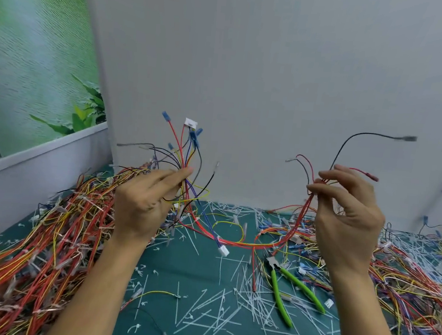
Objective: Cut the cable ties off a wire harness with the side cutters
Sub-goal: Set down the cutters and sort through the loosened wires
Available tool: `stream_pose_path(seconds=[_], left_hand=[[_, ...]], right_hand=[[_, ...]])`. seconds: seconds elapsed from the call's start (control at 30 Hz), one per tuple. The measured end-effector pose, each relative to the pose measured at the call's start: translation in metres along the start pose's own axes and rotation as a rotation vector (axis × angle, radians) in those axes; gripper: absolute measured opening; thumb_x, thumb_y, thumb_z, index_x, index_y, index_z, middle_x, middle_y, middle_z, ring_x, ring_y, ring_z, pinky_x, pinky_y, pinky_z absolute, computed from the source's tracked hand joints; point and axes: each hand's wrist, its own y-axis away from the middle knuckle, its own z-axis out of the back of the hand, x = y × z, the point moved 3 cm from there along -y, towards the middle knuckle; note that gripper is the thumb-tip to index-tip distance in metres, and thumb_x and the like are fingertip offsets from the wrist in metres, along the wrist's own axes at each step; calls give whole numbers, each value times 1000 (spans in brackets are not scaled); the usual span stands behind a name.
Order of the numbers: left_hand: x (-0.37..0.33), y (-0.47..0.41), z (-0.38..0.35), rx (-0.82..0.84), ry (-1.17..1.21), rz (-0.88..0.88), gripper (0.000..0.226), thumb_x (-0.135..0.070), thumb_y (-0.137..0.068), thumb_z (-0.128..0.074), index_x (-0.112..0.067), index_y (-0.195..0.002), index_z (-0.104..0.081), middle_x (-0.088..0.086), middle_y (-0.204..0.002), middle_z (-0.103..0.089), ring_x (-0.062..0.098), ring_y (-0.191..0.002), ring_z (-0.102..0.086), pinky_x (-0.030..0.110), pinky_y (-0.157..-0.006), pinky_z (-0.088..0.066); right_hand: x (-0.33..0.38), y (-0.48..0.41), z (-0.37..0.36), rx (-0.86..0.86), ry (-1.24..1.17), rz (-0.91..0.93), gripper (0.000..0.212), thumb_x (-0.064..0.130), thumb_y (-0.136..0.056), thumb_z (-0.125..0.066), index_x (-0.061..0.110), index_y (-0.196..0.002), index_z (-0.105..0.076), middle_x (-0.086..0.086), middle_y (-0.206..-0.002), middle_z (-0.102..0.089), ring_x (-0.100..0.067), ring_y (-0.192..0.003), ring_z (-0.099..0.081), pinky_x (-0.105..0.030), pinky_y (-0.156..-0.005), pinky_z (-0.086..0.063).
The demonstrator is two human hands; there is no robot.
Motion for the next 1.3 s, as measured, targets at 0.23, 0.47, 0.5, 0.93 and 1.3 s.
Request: stream_pose_path(seconds=[0.23,0.47,0.5,0.93,1.3], left_hand=[[2,-9,0,81,358,508,34,-3,-89,-72,-33,-103,-78,-27,-95,-74,-7,-87,-70,14,-74,-56],[-8,-6,-20,96,979,1177,9,-22,-84,-75,-19,-76,-79,9,-71,-74,18,-55,-66,24,-50,-51],[-13,-7,-25,102,1085,1237,11,-23,-82,-73,-18,-74,-78,5,-68,-72,15,-52,-66,22,-49,-51],[-39,-7,-38,-209,1846,1631,14,-7,-88,-54,-7,-78,-65,2,-70,-61,13,-60,-63,22,-53,-52],[-44,-15,-36,85,1473,1395,18,-26,-87,-59,-12,-96,-66,10,-82,-74,22,-82,-73,27,-67,-60]], right_hand=[[-12,1,-4,293,-561,-683,22,8,-84,-81,28,-94,-82,-3,-94,-80,-24,-93,-78,-33,-82,-63],[-9,2,-15,402,-1146,-1173,41,4,-70,-78,5,-111,-77,-13,-92,-77,-16,-70,-75,-16,-59,-59],[-7,3,-17,414,-1261,-1224,40,2,-69,-81,2,-108,-79,-13,-90,-75,-14,-68,-74,-14,-58,-58],[4,15,-37,325,-1906,-1560,73,-39,-38,-77,-25,-108,-62,-24,-98,-65,-20,-60,-69,-15,-56,-57],[16,16,-39,549,-1457,-1263,51,-1,-86,-59,6,-136,-61,-5,-105,-73,-11,-66,-67,-15,-57,-55]])
